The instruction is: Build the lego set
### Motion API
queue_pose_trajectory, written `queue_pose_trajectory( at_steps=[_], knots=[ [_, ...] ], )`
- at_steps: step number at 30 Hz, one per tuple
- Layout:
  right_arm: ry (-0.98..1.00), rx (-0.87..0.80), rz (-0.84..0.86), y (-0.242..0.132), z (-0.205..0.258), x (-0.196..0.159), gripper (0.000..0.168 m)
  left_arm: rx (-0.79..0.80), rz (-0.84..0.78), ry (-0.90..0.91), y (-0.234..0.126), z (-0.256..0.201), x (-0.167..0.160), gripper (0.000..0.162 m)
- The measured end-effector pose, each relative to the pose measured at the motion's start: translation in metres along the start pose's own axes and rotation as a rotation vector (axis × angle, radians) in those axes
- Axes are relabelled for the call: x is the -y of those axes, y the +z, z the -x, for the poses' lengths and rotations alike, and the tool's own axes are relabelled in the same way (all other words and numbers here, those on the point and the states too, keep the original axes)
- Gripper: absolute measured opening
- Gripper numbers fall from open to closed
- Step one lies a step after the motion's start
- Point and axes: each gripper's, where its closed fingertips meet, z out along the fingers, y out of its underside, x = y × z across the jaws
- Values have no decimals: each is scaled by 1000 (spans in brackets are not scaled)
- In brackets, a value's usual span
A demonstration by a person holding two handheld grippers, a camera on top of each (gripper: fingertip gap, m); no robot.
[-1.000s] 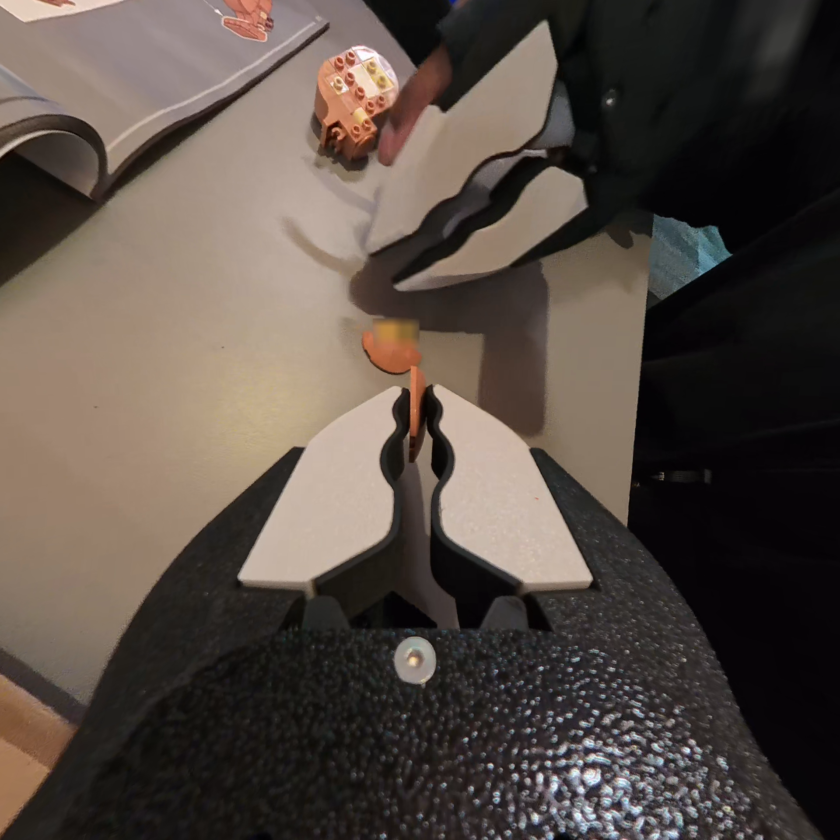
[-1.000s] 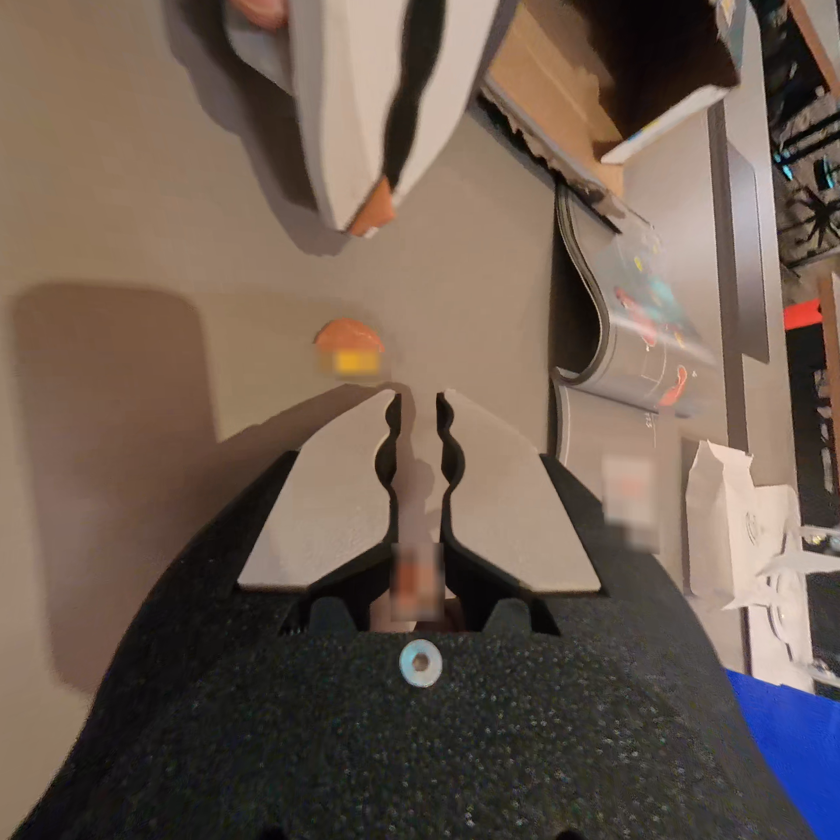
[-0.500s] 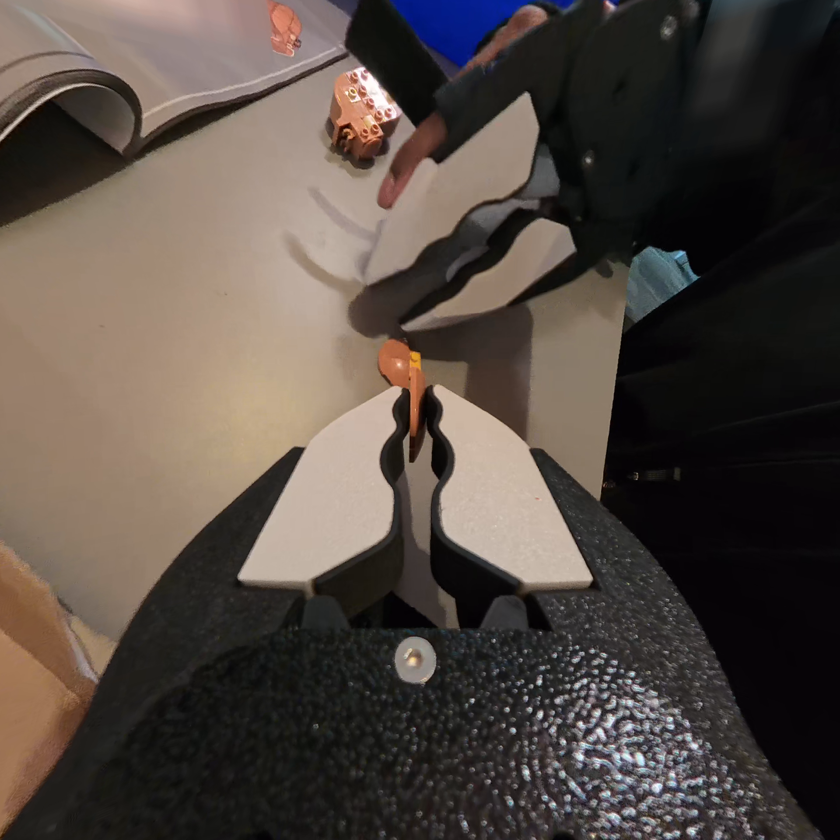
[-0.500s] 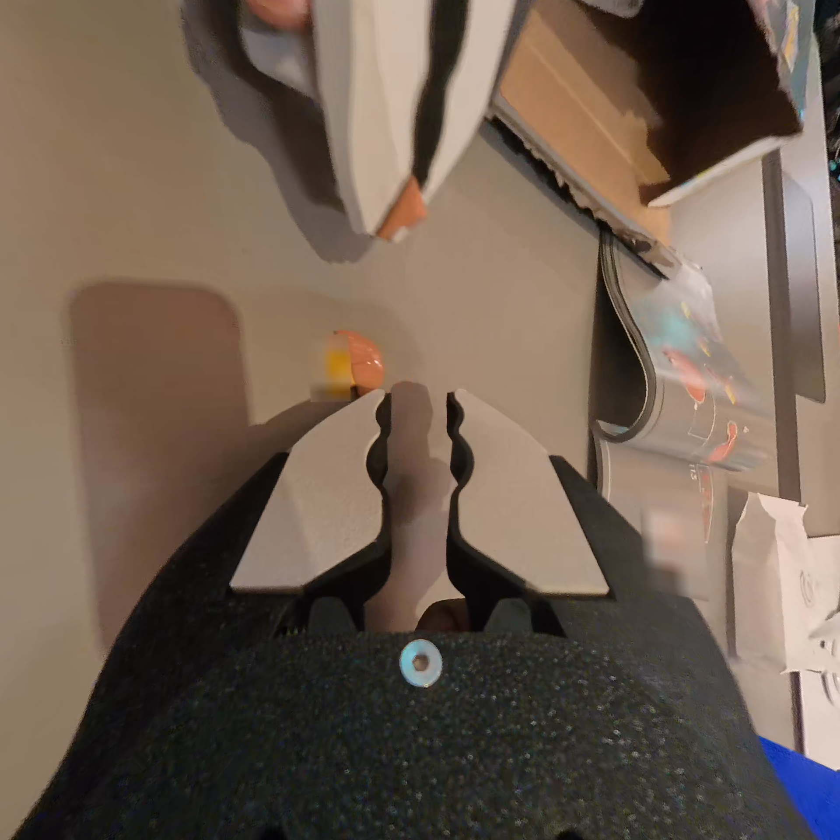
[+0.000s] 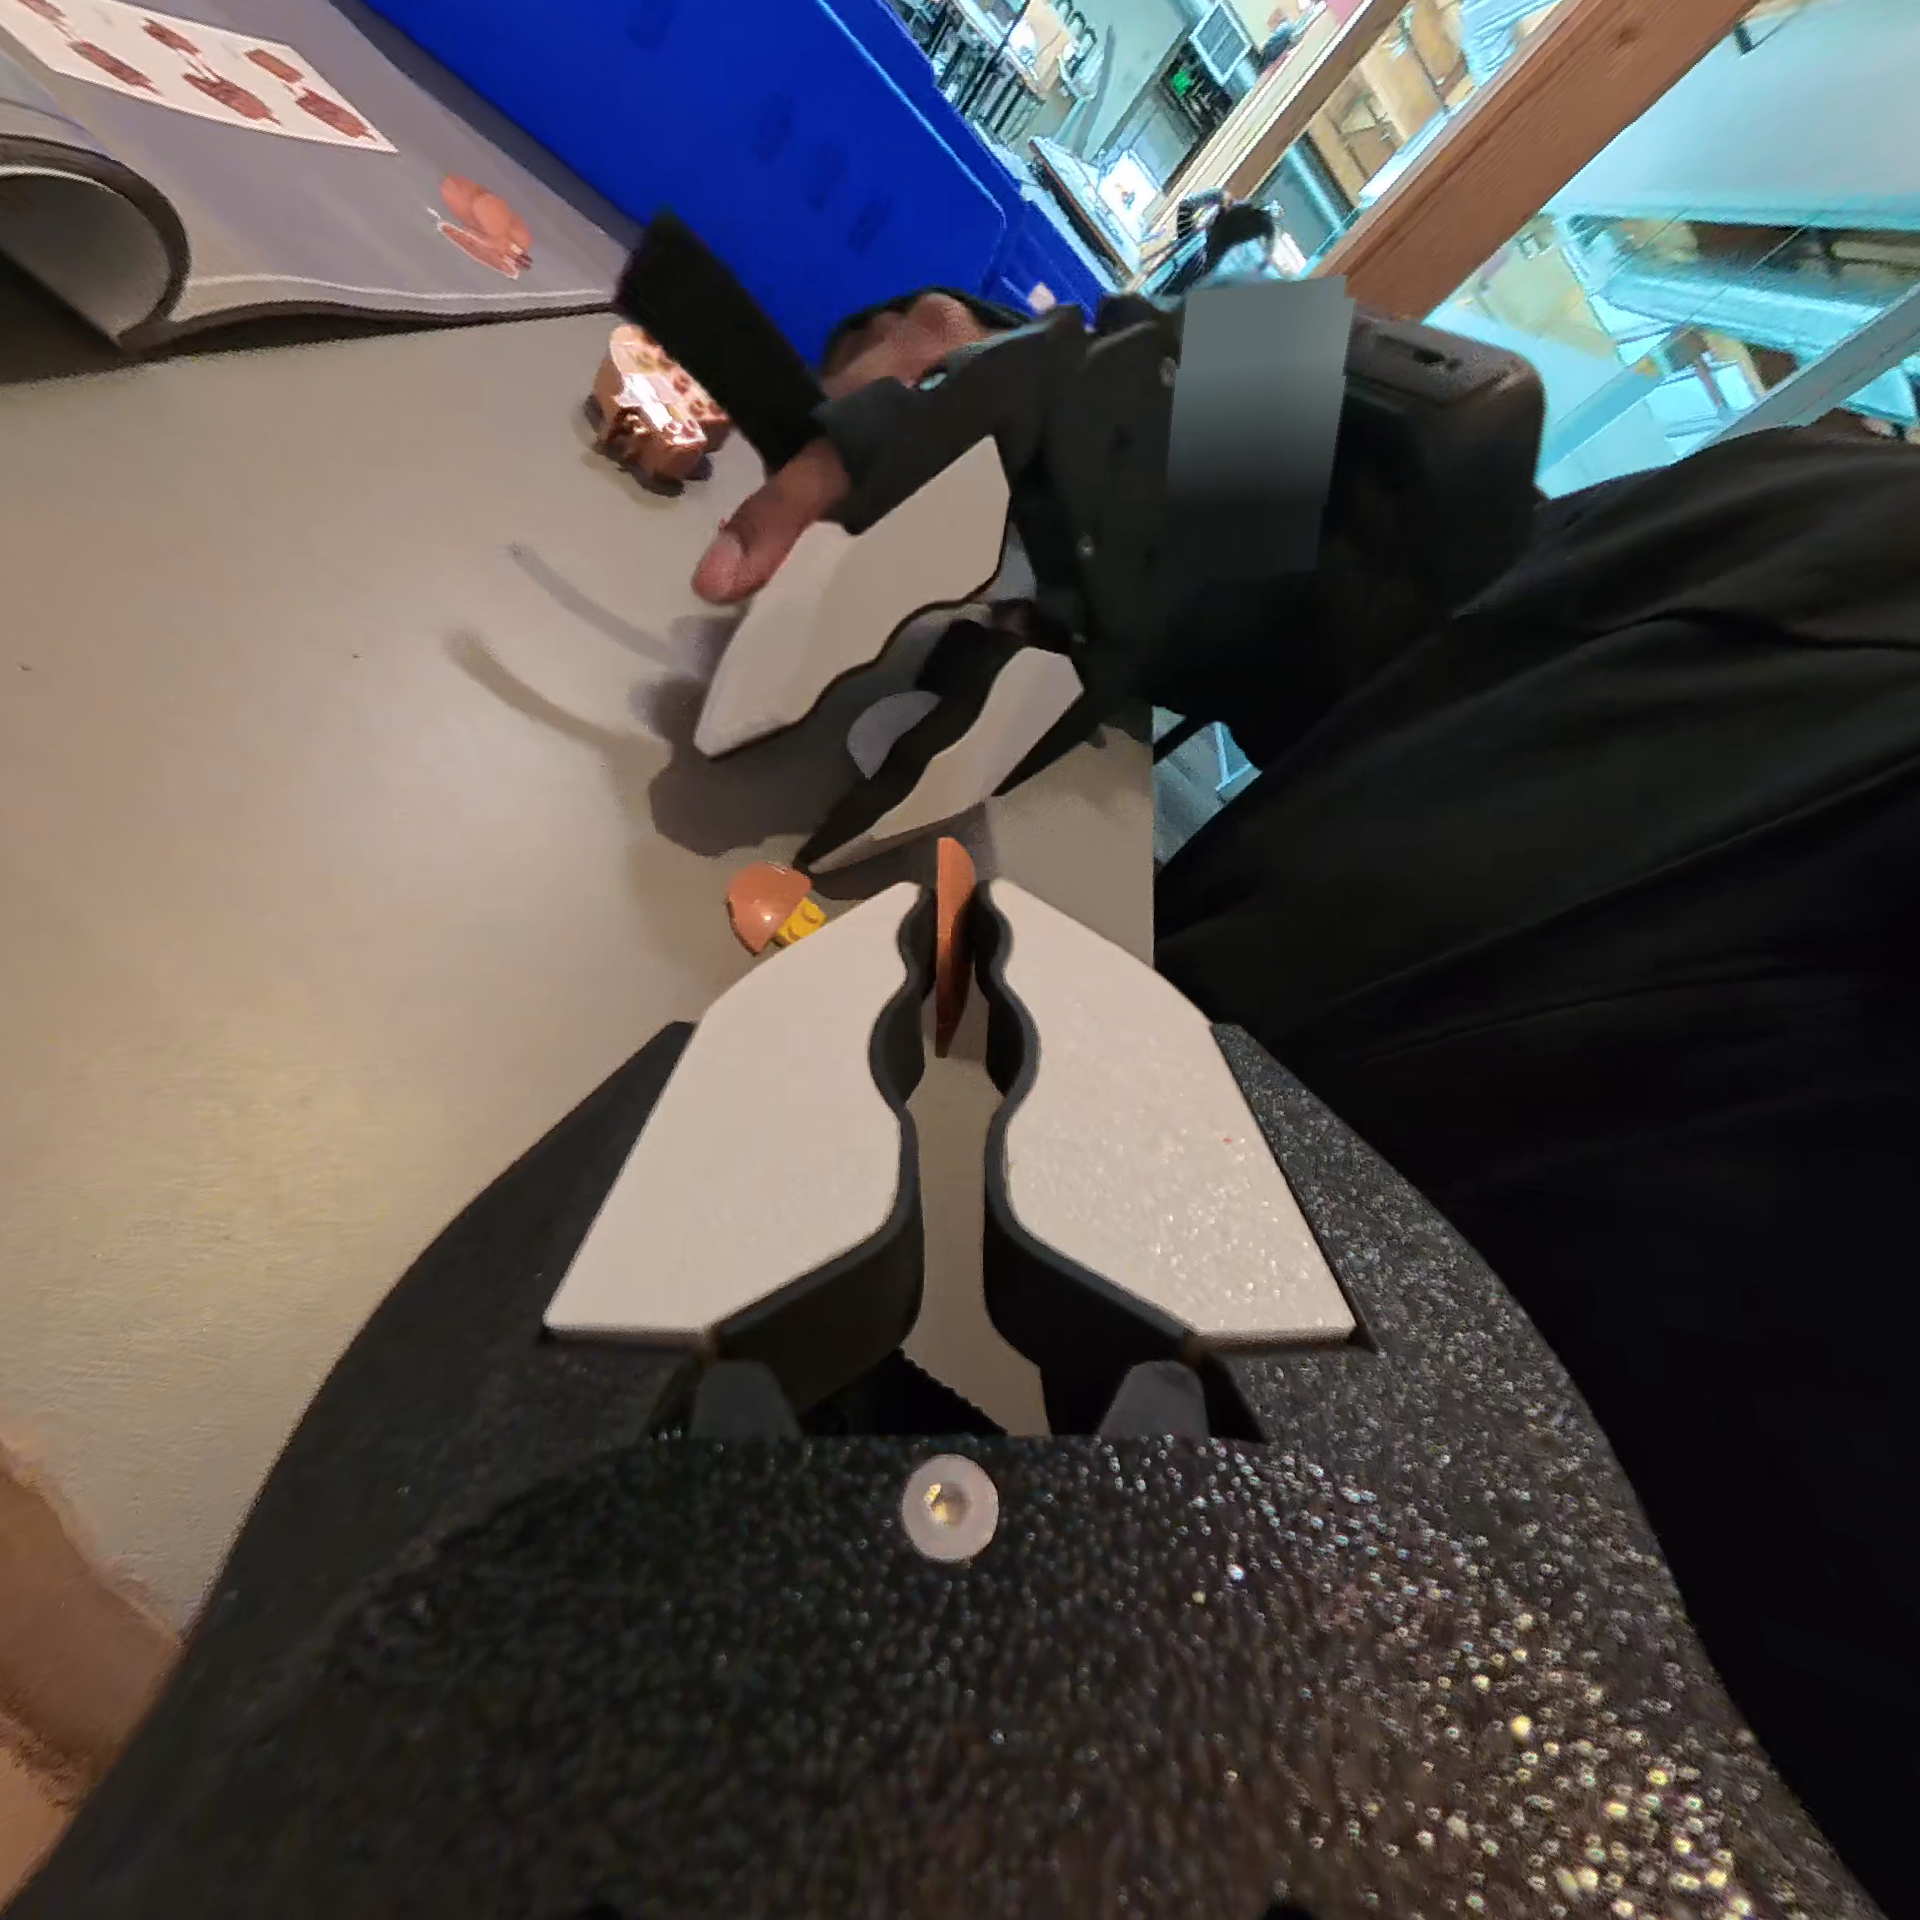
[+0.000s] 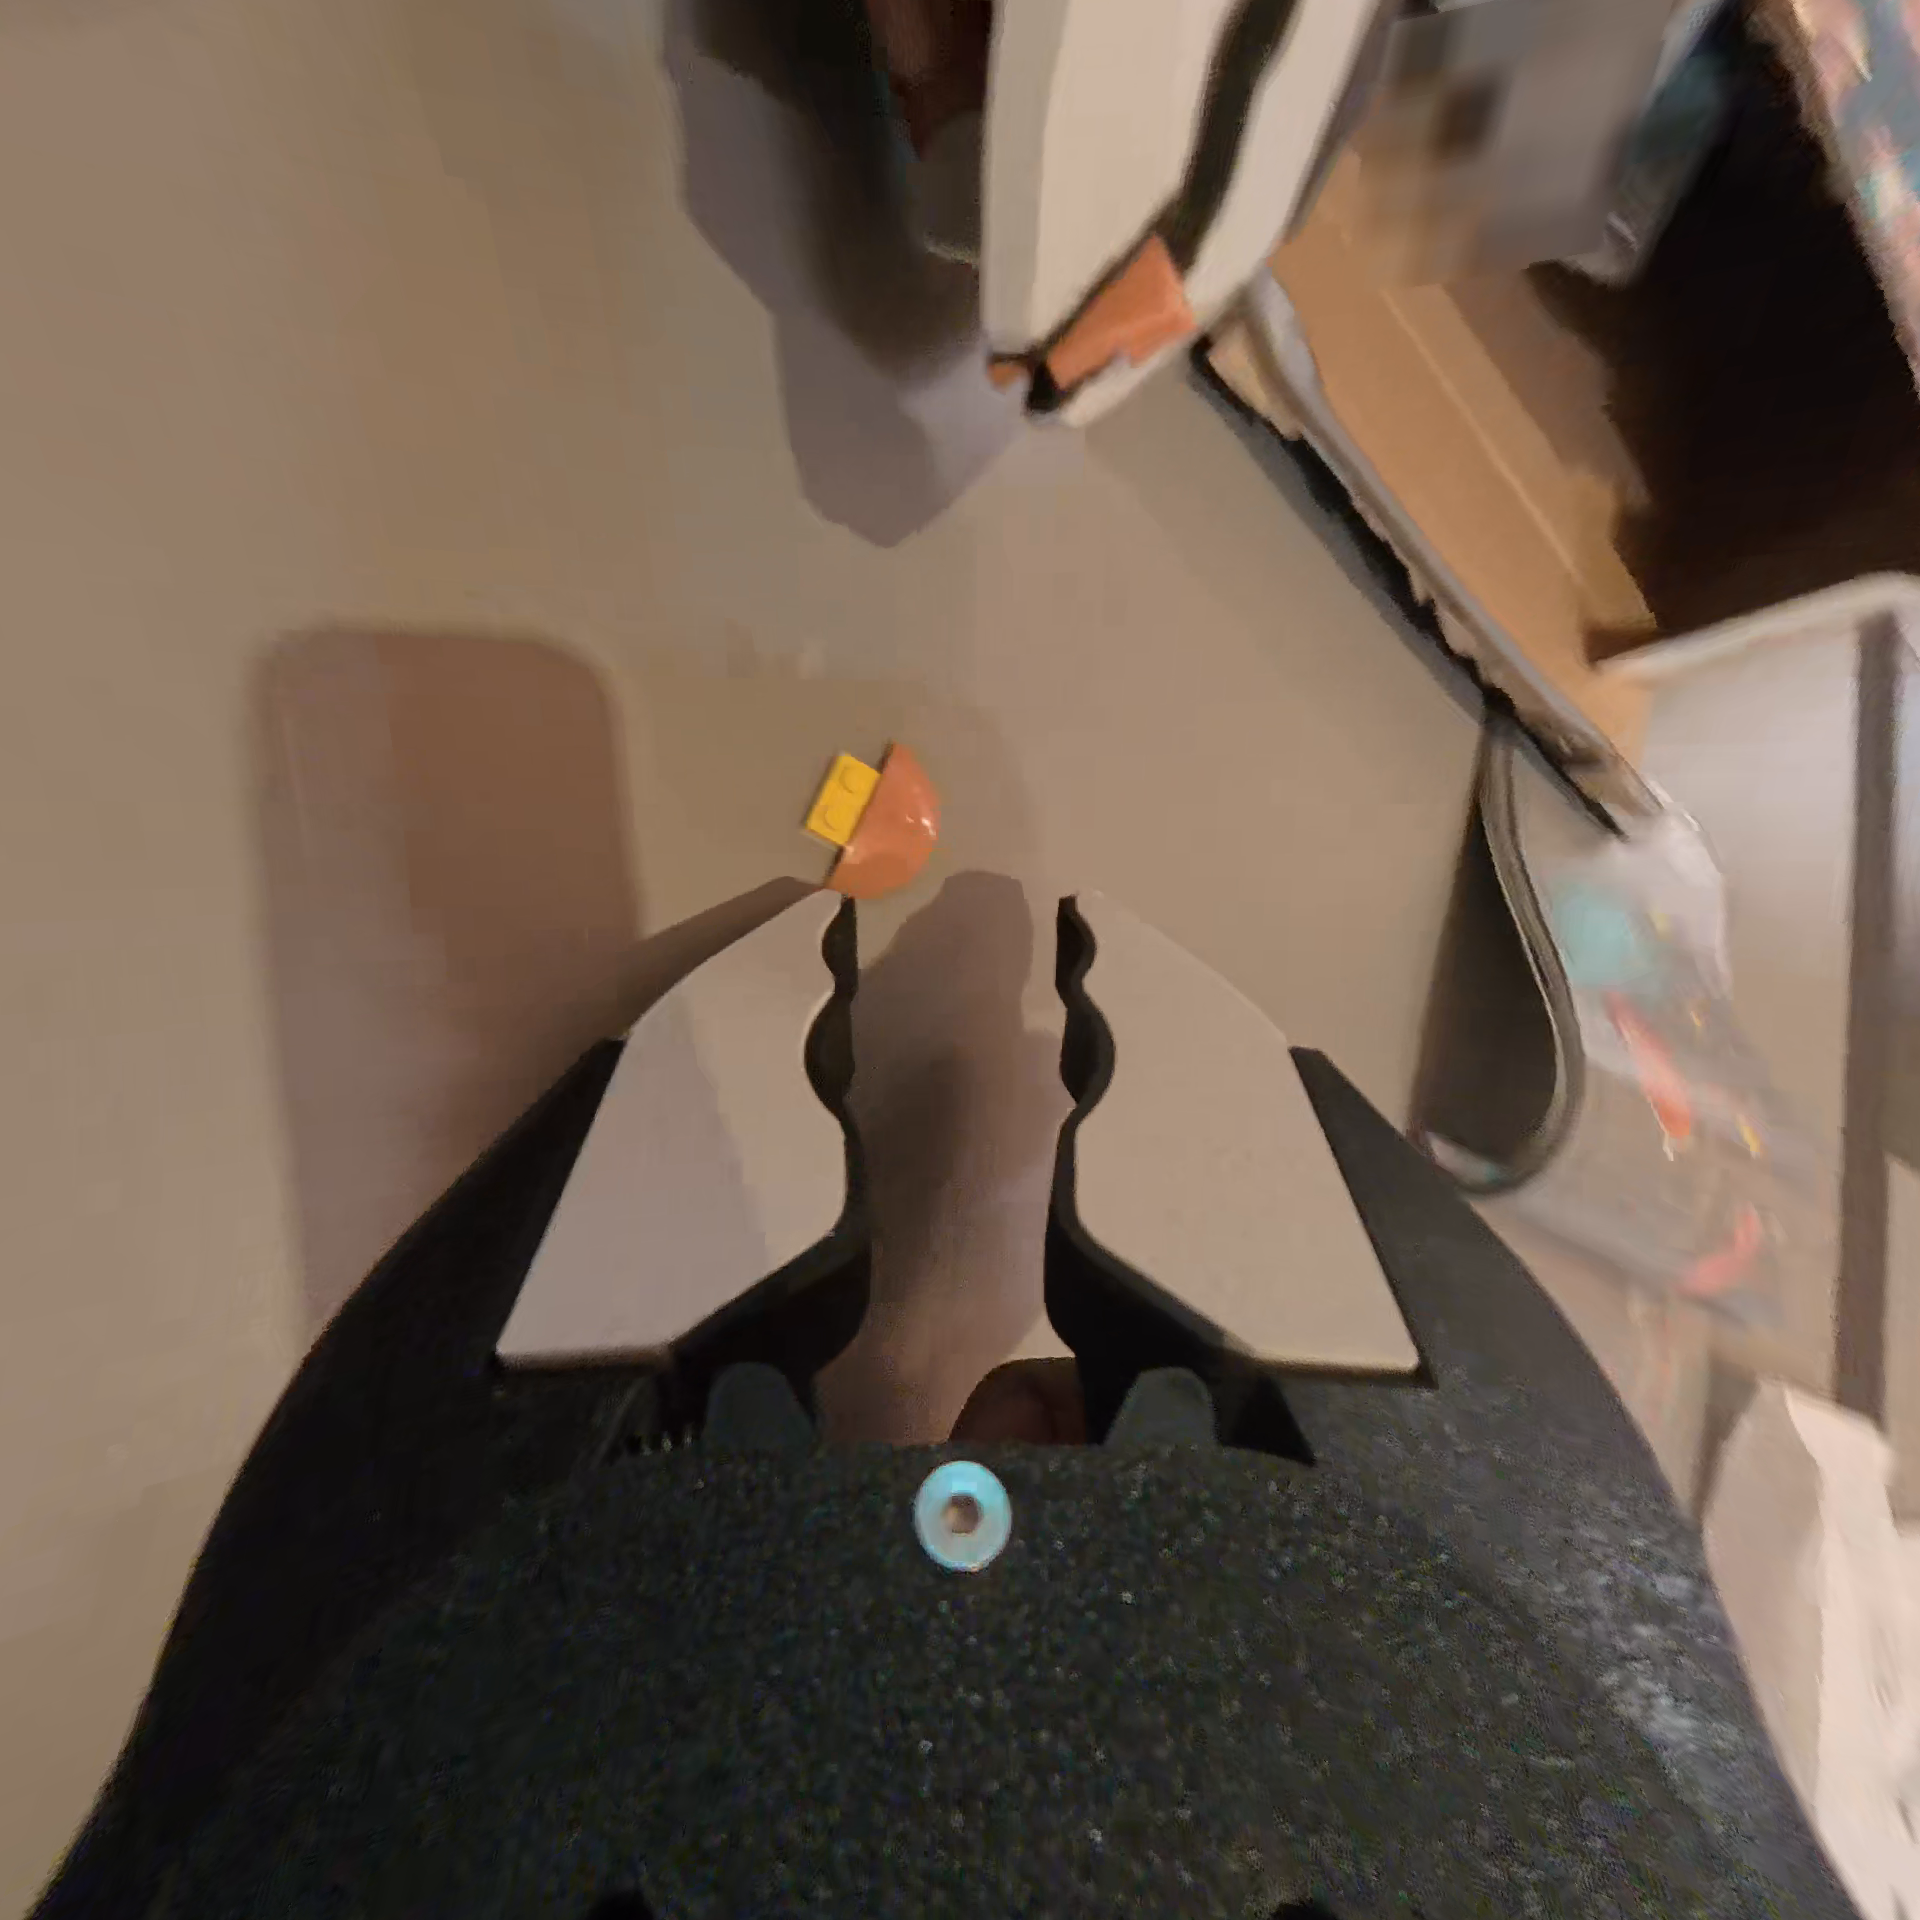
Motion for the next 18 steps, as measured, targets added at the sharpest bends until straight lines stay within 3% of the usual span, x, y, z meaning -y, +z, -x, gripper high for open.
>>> queue_pose_trajectory(
  at_steps=[6,11,18],
  knots=[
    [-164,337,-117,3,8,4,40,16,32,-19,2,6,-9,6],
    [-232,652,-115,5,16,4,38,21,35,-25,1,7,-10,6],
    [-372,823,-89,11,9,3,35,13,10,-61,-2,10,-7,6]
  ],
)
